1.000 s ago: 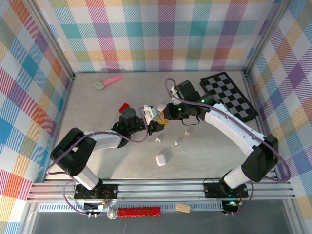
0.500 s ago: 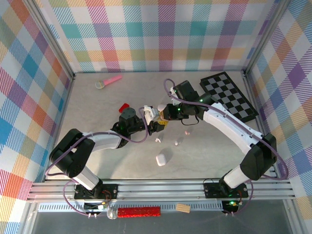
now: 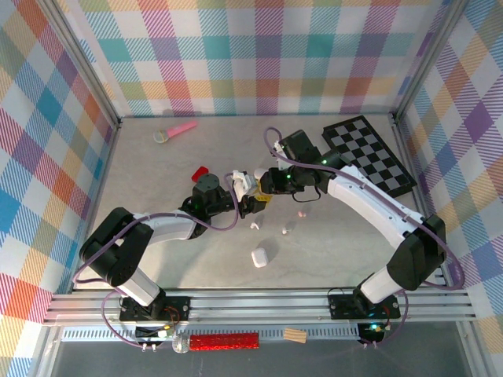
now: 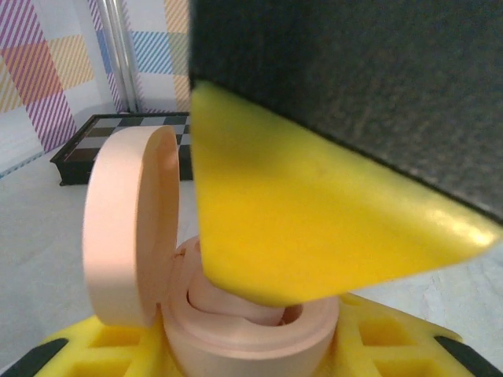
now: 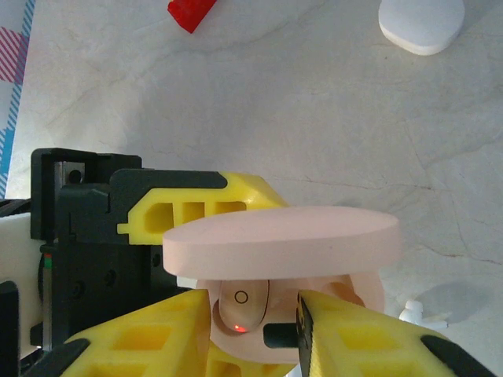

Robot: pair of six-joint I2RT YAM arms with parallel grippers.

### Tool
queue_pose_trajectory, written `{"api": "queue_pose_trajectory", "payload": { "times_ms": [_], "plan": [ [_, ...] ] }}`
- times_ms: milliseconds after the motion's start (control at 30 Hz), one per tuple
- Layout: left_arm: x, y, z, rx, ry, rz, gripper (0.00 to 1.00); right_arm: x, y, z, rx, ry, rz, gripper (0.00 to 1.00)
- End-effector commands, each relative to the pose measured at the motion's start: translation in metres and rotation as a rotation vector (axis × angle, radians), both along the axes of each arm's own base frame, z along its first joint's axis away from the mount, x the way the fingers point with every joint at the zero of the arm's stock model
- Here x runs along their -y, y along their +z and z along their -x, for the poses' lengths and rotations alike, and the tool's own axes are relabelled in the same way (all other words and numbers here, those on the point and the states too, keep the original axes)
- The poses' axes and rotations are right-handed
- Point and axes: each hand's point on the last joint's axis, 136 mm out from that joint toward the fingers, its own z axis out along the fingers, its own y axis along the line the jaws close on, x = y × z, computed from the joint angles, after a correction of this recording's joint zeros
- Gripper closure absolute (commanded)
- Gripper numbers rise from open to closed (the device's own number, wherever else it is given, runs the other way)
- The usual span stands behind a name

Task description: Insert the wireless bluetooth earbuds into the charging case

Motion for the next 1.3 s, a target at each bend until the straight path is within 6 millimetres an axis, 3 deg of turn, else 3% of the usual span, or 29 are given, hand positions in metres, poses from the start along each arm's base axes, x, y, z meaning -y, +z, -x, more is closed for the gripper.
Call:
{"api": "queue_pose_trajectory", "payload": {
  "times_ms": [0,167,300,433,667,933,1267],
  "plan": [
    [0.004,0.021,0.003,0.067,-0.020,0.040,0.62,0.006,0.018,0.004,0.060,-0.015,-0.024,0.64],
    [-0.004,0.021,-0.003,0.057,0.002,0.068,0.62,0.029,0.021,0.007,0.152,-0.076,-0.030,0.49],
    [-0.014,0.021,-0.007,0.044,0.027,0.090,0.62,0.056,0.011,0.011,0.193,-0.157,-0.017,0.40],
    [-0.027,0.021,-0.011,0.036,0.057,0.099,0.62,0.088,-0.014,0.010,0.205,-0.227,0.098,0.38],
    [-0.068,0.038,-0.023,0.026,0.153,0.186,0.62,0.128,-0.069,-0.003,0.200,-0.180,0.521,0.38],
    [-0.111,0.053,-0.033,0.045,0.262,0.231,0.62,0.131,-0.116,-0.011,0.134,-0.087,0.822,0.46],
    [-0.129,0.067,-0.033,0.070,0.311,0.235,0.62,0.114,-0.161,-0.017,0.043,0.026,0.939,0.53]
  ]
}}
